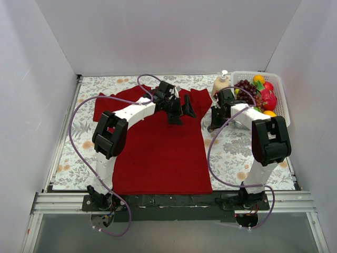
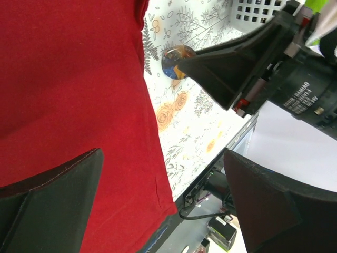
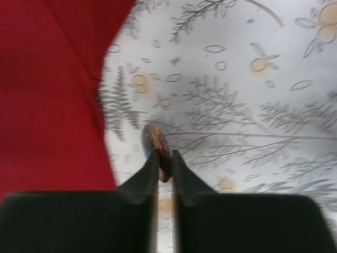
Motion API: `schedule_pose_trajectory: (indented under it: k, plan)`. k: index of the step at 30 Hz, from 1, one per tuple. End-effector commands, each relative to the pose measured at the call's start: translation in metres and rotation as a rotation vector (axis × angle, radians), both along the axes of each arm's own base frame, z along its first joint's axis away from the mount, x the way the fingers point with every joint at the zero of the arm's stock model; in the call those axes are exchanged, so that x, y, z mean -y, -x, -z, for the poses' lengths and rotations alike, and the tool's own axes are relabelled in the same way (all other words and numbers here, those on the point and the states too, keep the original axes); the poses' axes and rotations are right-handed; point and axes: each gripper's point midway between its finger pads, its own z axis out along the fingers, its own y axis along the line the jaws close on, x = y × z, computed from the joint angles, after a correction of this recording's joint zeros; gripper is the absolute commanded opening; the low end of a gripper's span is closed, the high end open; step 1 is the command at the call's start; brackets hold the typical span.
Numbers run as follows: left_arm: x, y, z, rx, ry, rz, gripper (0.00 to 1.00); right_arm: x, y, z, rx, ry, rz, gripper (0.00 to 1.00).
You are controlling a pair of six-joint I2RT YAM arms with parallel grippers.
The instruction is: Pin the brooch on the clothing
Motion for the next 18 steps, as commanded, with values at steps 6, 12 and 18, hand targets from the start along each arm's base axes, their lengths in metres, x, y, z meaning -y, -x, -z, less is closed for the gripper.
schedule_pose_trajectory:
  k: [6,12,18]
  plan:
    - [-0.002,0.004,-0.028,0.059,0.036,-0.001,0.97,-0.011,-0.005,-0.034,0.083,-0.068,-0.021,0.01]
    - [-0.006,0.004,-0.036,0.097,0.031,-0.006,0.97,-0.014,-0.008,-0.050,0.111,-0.086,-0.027,0.01]
    - [-0.011,0.005,-0.051,0.155,0.045,-0.015,0.97,-0.029,-0.006,-0.073,0.161,-0.172,-0.085,0.01]
